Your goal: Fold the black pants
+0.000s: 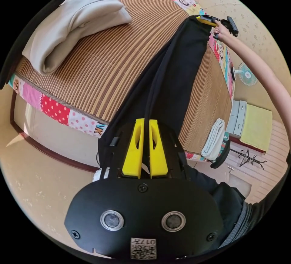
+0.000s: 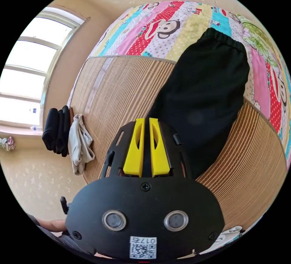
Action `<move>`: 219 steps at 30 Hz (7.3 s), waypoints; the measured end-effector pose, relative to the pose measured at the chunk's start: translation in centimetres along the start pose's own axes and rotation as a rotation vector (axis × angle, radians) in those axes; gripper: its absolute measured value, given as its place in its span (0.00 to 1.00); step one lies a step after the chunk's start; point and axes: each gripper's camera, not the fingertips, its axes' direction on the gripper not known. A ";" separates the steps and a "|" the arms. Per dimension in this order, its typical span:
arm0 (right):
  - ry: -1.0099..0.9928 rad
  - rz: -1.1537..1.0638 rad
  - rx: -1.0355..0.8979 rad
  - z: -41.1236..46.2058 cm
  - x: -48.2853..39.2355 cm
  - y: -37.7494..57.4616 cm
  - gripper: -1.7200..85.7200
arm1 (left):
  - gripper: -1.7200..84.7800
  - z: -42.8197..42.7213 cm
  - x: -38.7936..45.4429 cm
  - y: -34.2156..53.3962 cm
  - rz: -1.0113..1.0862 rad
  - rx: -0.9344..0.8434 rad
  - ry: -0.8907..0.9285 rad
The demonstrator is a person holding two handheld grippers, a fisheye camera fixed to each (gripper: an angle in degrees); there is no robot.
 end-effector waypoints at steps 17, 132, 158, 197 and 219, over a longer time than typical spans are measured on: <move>-0.486 0.426 -0.369 11.4 -1.0 41.2 0.14 | 0.03 -1.3 0.3 -4.1 0.278 -0.249 -0.096; -0.479 0.079 0.242 -9.2 -6.4 43.4 0.04 | 0.07 -19.2 25.9 -17.2 0.825 -0.001 0.348; -0.678 0.449 0.020 11.6 11.1 38.3 0.22 | 0.23 5.9 16.2 -24.9 0.355 -0.211 0.398; -0.657 0.288 -0.248 9.7 -7.6 45.7 0.03 | 0.16 -24.9 -7.1 -7.2 -0.156 0.330 0.056; 0.386 1.079 0.638 -27.5 4.3 91.5 0.02 | 0.01 -10.8 15.5 -9.7 0.309 0.077 0.151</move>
